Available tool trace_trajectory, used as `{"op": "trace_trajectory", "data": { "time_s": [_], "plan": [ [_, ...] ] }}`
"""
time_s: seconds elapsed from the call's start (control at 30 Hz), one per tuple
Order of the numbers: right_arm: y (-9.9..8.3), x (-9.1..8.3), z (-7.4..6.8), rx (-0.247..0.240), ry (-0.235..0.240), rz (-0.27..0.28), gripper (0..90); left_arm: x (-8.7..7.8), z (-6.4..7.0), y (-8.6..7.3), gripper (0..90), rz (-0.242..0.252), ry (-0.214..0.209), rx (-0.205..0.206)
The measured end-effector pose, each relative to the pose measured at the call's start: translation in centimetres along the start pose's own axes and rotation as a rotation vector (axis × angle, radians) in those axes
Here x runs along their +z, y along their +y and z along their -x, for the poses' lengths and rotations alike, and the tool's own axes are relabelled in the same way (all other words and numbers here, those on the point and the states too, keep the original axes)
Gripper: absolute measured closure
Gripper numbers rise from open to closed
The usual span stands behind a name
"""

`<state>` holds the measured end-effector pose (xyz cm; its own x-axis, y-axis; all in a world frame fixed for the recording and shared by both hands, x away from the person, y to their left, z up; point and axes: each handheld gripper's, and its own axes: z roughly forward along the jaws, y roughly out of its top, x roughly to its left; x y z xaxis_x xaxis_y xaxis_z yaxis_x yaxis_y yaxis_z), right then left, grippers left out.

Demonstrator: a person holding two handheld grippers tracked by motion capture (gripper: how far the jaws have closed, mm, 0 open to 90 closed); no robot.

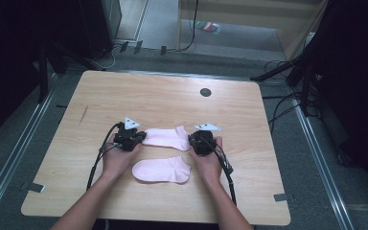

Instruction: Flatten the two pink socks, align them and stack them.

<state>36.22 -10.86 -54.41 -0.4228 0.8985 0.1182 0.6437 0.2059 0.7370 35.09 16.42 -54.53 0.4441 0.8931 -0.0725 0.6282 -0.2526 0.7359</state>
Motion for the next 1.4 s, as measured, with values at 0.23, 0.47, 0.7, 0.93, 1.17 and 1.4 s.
{"op": "trace_trajectory", "data": {
  "time_s": [0.23, 0.47, 0.7, 0.93, 1.17, 1.4],
  "plan": [
    [-0.3, -1.2, 0.9, 0.053, 0.039, 0.003, 88.6, -2.3, -0.3, 0.3, 89.8, 0.058, -0.044, -0.013],
    [-0.6, -6.0, -0.4, 0.019, 0.103, 0.066, 88.6, -7.6, 0.6, -0.3, 89.7, 0.142, -0.132, -0.016],
    [-2.9, -9.2, -1.0, 0.013, 0.160, 0.052, 88.6, -10.3, 2.4, -3.5, 89.7, 0.134, -0.192, -0.008],
    [-4.7, -10.2, -1.7, -0.013, 0.180, 0.028, 88.6, -11.4, 3.9, -5.4, 89.7, 0.084, -0.128, 0.054],
    [-6.1, -9.5, -2.4, -0.020, 0.146, 0.026, 88.6, -10.8, 5.0, -6.5, 89.7, 0.027, -0.031, 0.134],
    [-6.8, -8.8, -2.9, -0.026, 0.144, 0.029, 64.2, -9.1, 5.4, -7.0, 56.5, -0.034, -0.006, 0.104]
  ]
}}
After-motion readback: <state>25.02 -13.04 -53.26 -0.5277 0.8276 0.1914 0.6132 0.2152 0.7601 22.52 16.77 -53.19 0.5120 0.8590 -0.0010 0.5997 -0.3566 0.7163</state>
